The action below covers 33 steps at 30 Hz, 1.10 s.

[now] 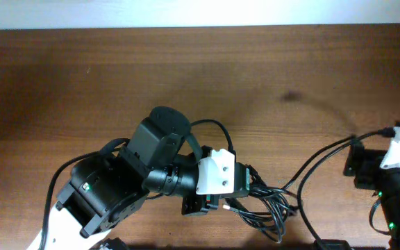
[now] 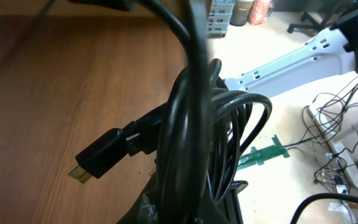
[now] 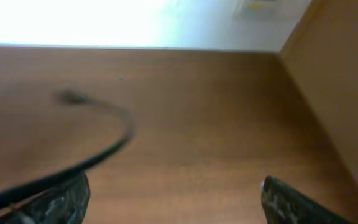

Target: Untangle cables

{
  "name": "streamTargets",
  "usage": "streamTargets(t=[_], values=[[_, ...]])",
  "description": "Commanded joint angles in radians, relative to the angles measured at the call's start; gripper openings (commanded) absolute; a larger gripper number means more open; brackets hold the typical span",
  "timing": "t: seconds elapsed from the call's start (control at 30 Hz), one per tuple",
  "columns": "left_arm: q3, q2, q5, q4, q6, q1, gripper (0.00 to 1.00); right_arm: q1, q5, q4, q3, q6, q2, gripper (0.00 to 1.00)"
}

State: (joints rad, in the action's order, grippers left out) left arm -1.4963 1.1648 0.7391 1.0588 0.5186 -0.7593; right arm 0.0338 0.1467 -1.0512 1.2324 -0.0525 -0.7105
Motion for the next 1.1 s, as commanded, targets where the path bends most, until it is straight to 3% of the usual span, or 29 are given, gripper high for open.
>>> streamTargets(t=[0.0,0.13,0.23,0.4,0.57,0.73,0.97,1.07], values=[[-0.024,-0.019,-0.111,-0.042,-0.109,-0.004,0.00,0.006,-0.165,-0.047,0.004,0.012,-0.002,0.91],[-0.024,-0.019,-0.197,-0.105,-0.235,-0.004,0.00,0.006,-0.322,-0.114,0.004,0.012,-0.002,0.92],[-0.024,-0.019,-0.342,-0.130,-0.385,-0.003,0.00,0.006,-0.484,-0.140,0.004,0.007,-0.002,0.93],[-0.024,-0.020,-0.346,-0.139,-0.518,0.072,0.00,0.006,-0.677,-0.146,0.004,-0.022,-0.002,0.94],[-0.024,-0.021,-0.240,-0.174,-0.519,0.114,0.00,0.006,-0.805,-0.136,0.004,-0.093,-0.003,0.95],[-0.024,-0.021,-0.088,-0.196,-0.496,0.114,0.00,0.006,-0.778,0.000,0.004,-0.093,-0.003,0.95],[-0.024,-0.021,-0.091,-0.188,-0.465,0.114,0.00,0.006,-0.711,0.027,0.004,-0.092,-0.003,0.95],[-0.024,-0.021,-0.219,-0.175,-0.465,0.114,0.00,0.006,-0.711,0.027,0.004,-0.089,-0.003,0.95]])
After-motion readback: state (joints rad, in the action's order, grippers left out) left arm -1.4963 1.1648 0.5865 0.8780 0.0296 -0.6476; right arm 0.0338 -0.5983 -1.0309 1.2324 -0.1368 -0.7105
